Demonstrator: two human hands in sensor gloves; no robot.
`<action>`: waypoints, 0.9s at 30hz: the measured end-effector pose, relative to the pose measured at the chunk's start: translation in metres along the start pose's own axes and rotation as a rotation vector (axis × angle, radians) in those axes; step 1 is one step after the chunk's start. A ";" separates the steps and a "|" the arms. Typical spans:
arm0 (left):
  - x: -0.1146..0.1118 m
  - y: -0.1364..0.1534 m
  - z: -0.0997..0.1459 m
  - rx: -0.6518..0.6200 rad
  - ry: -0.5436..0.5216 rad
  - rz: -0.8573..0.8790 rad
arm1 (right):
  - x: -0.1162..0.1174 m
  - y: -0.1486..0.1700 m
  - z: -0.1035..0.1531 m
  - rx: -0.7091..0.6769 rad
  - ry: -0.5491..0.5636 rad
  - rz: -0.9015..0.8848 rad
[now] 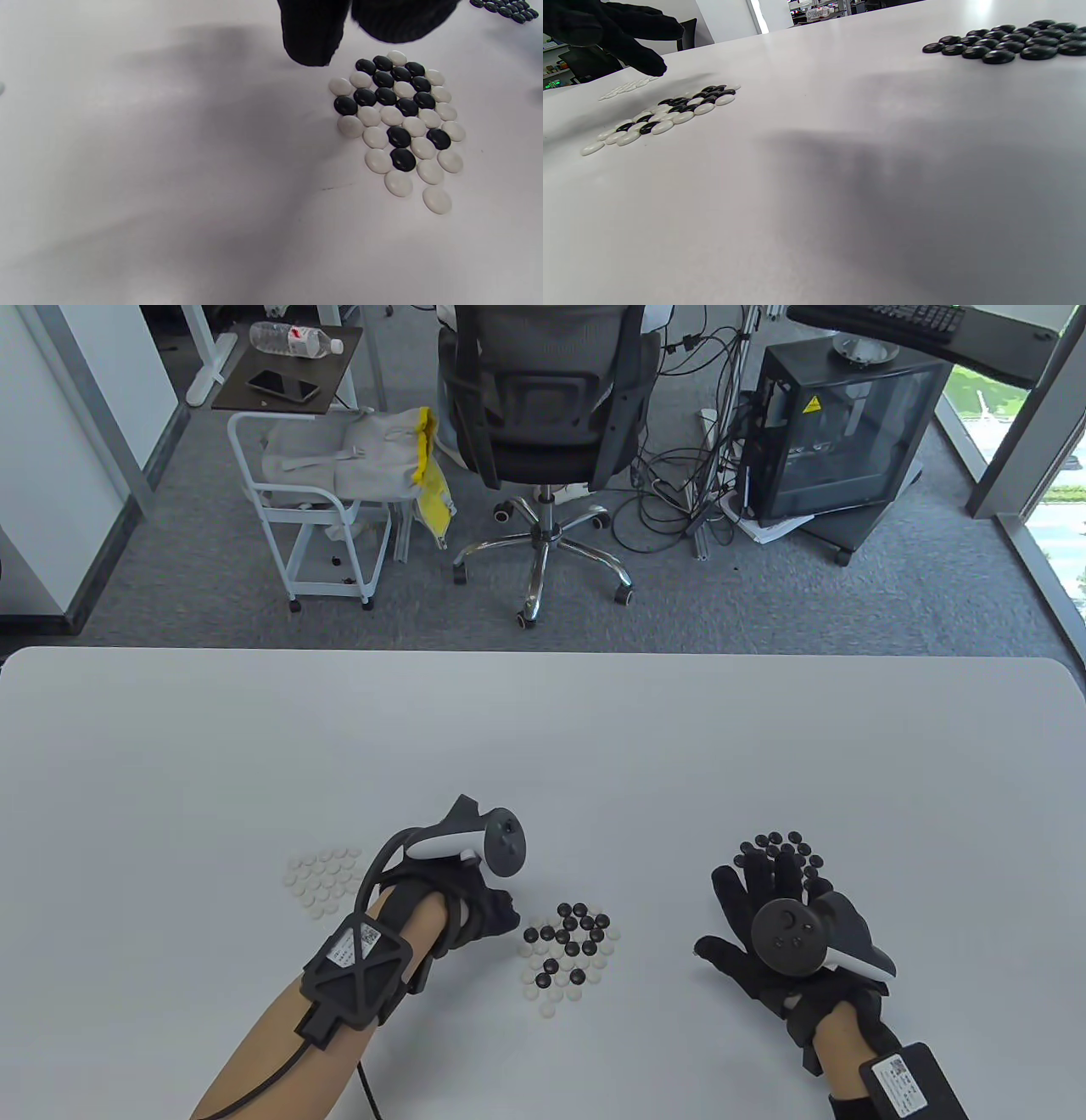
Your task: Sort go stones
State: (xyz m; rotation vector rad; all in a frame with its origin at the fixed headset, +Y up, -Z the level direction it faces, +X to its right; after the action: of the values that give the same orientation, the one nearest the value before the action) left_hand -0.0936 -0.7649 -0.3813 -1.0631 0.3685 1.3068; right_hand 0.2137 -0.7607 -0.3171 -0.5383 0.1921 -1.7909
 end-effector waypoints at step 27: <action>-0.004 0.138 -0.009 0.382 0.022 0.291 | 0.000 0.001 0.000 0.004 -0.010 0.006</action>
State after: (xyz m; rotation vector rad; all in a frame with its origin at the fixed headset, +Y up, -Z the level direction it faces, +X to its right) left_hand -0.2162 -0.7883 -0.4413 -0.7188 0.7792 1.4097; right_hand 0.2140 -0.7610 -0.3174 -0.5430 0.1830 -1.7817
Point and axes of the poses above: the tracker on the back of each hand, its own y axis roughly to the little-finger side, its own z axis roughly from the fingertips to the wrist, x = y × z, the point moved 4 cm from there along -z, roughly from the wrist to the fingertips, and after that the axes turned 5 degrees about y, right-handed, at the moved point
